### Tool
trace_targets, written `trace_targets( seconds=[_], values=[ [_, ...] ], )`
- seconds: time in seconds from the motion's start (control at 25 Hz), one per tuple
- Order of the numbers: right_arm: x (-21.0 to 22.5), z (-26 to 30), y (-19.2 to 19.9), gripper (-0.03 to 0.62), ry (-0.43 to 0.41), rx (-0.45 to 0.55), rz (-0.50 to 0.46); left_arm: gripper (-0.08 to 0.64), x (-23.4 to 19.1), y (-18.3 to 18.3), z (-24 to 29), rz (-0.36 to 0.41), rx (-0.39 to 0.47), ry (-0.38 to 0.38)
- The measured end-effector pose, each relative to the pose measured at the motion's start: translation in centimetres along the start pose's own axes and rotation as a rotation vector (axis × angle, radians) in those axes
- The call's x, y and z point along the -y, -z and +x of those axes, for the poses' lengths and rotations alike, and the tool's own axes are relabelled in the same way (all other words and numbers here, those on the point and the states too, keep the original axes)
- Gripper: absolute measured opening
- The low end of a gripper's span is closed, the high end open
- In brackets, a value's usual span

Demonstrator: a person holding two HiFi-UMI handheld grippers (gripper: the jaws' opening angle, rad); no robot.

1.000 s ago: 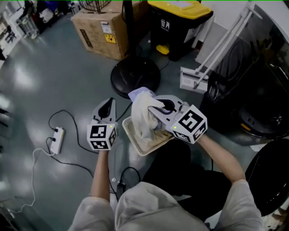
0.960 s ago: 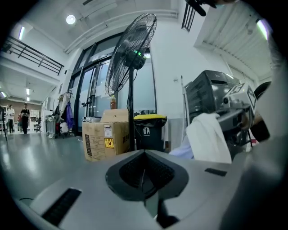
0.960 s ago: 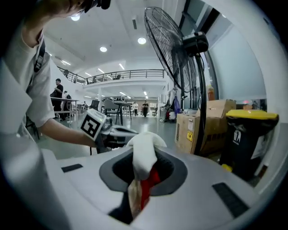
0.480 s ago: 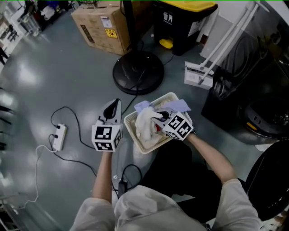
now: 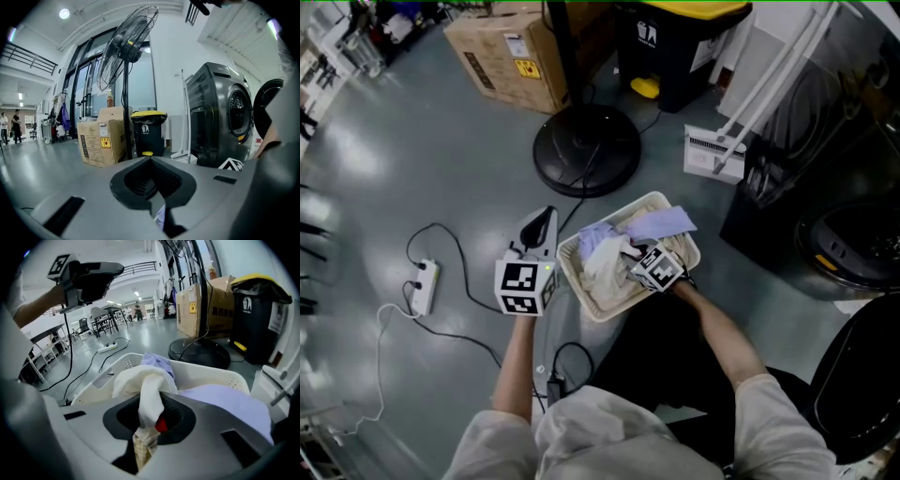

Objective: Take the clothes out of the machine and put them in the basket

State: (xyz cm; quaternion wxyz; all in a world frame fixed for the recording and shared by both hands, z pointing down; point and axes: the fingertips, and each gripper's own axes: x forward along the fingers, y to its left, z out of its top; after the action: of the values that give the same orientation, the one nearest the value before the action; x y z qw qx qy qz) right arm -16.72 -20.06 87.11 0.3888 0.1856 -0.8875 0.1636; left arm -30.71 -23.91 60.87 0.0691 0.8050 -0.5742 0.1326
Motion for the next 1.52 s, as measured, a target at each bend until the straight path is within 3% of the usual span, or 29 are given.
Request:
trace_targets(
  seconds=[0.16, 0.28, 0.4, 0.52, 0.64, 0.76, 0.88, 0.92, 1.0, 1.32, 1.52],
  values=[
    [-0.1, -0.2, -0.3, 0.081, -0.025, 0.006, 0.046, 0.018, 0.8, -0.3, 0.8, 0.005, 0.006, 0.019],
    [-0.4, -0.9, -1.3, 0.243, -0.062, 0.046, 0.059, 0.018, 1.4, -0.3, 1.3, 0.006, 0.004, 0.034],
    [-0.4, -2.1, -2.1, 0.289, -0.068, 0.104, 0.051, 0.018, 2.0, 0.0, 1.5, 0.003, 0.0, 0.049],
    [1.7, -4.0, -3.1, 0.305, 0.006, 0.174, 0.053, 0.018, 2.5, 0.3, 1.8, -0.007, 0.001, 0.063],
    [5.0, -7.1, -4.7, 0.305, 0.098, 0.284, 0.137, 0.018, 3.5, 0.4, 2.2, -0.007, 0.002, 0.086],
    [6.7, -10.5, -6.1, 0.275, 0.144, 0.368, 0.198, 0.018, 4.4, 0.0, 2.5, -0.006, 0.01, 0.107],
    [8.2, -13.7, -6.5, 0.14, 0.221, 0.392, 0.174, 0.018, 5.6, -0.4, 3.1, -0.01, 0.017, 0.13],
    [8.9, -14.8, -6.3, 0.066, 0.253, 0.394, 0.167, 0.018, 6.2, -0.6, 3.4, -0.008, 0.02, 0.141],
    [10.3, -17.1, -5.8, 0.03, 0.307, 0.399, 0.166, 0.018, 7.7, -1.2, 3.9, 0.001, 0.024, 0.168],
    [13.5, -26.0, -0.8, 0.025, 0.412, 0.308, 0.166, 0.018, 13.9, -3.3, 7.3, 0.014, 0.064, 0.279],
    [14.2, -33.0, 2.2, 0.025, 0.509, 0.335, 0.219, 0.018, 18.5, -5.4, 9.2, 0.035, 0.072, 0.369]
  ],
)
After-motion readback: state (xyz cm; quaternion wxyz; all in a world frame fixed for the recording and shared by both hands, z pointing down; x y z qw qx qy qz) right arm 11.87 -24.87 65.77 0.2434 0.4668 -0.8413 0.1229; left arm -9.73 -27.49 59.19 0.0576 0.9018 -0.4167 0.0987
